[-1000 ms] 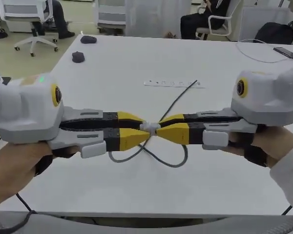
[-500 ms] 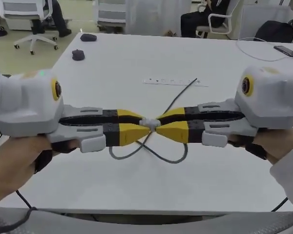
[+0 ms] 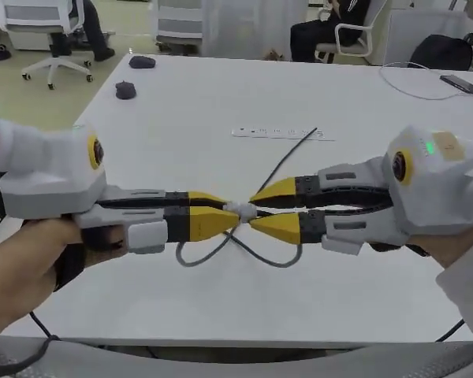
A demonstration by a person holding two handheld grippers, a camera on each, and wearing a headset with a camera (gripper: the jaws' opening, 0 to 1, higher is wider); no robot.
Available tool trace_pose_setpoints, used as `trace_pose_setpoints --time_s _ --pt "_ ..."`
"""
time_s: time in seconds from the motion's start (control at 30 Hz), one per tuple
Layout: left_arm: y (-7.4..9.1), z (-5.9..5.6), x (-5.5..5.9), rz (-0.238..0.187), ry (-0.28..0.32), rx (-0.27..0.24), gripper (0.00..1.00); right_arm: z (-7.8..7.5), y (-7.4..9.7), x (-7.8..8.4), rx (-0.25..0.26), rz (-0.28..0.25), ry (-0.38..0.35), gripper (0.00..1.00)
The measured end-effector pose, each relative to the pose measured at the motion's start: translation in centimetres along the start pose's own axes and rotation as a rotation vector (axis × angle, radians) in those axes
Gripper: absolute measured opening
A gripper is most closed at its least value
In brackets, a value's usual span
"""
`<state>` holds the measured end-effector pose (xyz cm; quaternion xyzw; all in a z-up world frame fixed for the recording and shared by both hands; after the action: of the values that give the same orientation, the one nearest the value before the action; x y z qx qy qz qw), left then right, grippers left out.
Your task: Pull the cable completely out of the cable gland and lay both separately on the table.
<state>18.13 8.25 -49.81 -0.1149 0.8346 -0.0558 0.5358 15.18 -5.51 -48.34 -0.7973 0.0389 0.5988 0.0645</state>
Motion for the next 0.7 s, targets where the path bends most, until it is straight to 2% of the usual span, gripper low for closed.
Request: trace_pose_setpoints --time_s 0.1,0.13,0.17,0.2,0.3,0.33,0.4,0.53,0.7 --pt "0.0 0.0 0.0 -0.012 -0.013 -0.007 0.15 -0.2 0.1 0.3 0.057 -0.007 -0.187 0.11" --pt "0.1 0.0 0.0 -0.015 -0.029 -0.012 0.15 -0.4 0.2 0.5 0.064 -0.008 -0.191 0.11" --pt "0.1 0.0 0.0 -0.015 -0.046 -0.018 0.15 -0.5 0.3 0.5 0.057 -0.007 -0.156 0.11" --pt "0.1 -0.1 -0.1 -0.012 -0.056 -0.016 0.15 -0.4 0.3 0.5 0.058 -0.006 -0.154 0.11" --pt "0.3 -0.2 -0.3 -0.012 -0.090 -0.012 0.15 -0.4 0.7 0.7 0.072 -0.003 -0.183 0.09" --pt "0.3 -0.2 -0.3 -0.012 -0.098 -0.009 0.15 -0.4 0.8 0.8 0.078 0.000 -0.180 0.04" --pt "0.2 -0.3 -0.2 -0.011 -0.117 -0.012 0.15 -0.5 0.9 0.9 0.086 -0.006 -0.187 0.04" --pt "0.1 -0.2 -0.1 -0.013 -0.134 -0.012 0.15 -0.5 0.9 1.2 0.098 -0.013 -0.220 0.04" --pt "0.2 -0.4 -0.3 -0.011 -0.147 0.010 0.15 -0.2 0.7 1.0 0.077 -0.009 -0.195 0.03"
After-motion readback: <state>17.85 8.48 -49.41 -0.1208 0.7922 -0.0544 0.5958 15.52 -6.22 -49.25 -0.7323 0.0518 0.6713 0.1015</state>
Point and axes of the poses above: the centre of the closed fingertips' face, and the gripper's own axes: y roughly backward along the fingers, z roughly to its left, x roughly out of its underside, the point moved 7 cm from there along y, roughly backward along the fingers, and after that the axes turned 15 degrees about -z, right-handed, at the moved point
